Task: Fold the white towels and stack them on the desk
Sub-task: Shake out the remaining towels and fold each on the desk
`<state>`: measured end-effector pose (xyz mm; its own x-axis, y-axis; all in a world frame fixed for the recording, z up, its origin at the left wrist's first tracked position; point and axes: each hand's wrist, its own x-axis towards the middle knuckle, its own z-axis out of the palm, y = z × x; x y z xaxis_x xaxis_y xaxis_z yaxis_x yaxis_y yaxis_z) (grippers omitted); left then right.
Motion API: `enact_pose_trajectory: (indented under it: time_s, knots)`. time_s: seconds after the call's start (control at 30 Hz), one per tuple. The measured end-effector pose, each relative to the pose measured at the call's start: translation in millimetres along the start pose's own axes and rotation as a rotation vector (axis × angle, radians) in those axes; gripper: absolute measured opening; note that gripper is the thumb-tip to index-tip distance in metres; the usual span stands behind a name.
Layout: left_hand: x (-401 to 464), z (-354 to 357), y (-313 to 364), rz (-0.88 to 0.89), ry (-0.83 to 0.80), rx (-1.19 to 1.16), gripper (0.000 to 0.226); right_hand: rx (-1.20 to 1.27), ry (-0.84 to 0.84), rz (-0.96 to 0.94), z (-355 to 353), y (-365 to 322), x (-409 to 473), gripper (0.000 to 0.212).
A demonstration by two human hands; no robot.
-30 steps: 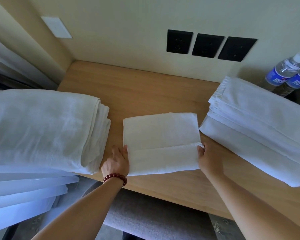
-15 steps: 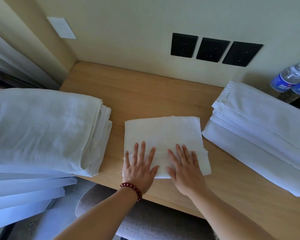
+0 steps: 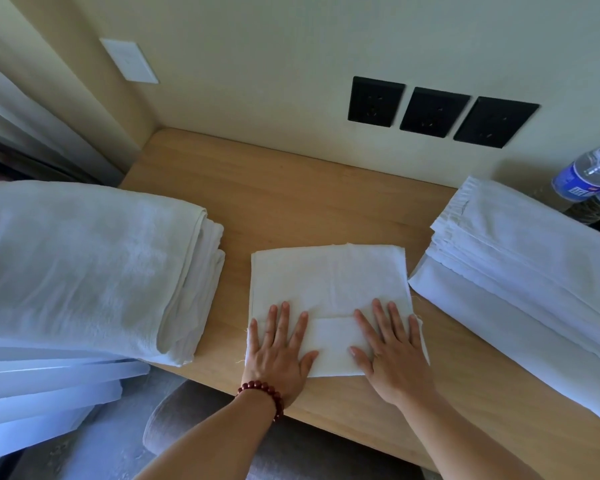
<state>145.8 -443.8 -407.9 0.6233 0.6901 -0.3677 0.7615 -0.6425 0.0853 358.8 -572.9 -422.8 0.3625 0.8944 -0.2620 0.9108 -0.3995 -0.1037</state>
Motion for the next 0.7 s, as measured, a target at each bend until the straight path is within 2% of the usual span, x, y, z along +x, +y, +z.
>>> enact_pose_trajectory:
  time_s: [0.33, 0.53, 0.63, 0.7]
  knots:
    - [22.3, -5.8, -19.8, 0.015, 0.006, 0.034, 0.073, 0.025, -0.015, 0.016, -7.1, -12.0, 21.5, 0.069]
    - [39.7, -33.4, -22.5, -0.007, -0.094, 0.032, 0.070, 0.046, -0.030, 0.052, -15.3, -25.0, 42.3, 0.067]
    - [51.3, -47.2, -38.2, 0.019, -0.028, 0.066, 0.069, 0.087, 0.108, 0.063, -33.5, -19.9, 55.0, 0.066]
    - [77.0, -70.1, -57.9, 0.036, 0.061, 0.152, 0.072, 0.098, 0.250, 0.043, -48.7, -7.2, 79.5, 0.054]
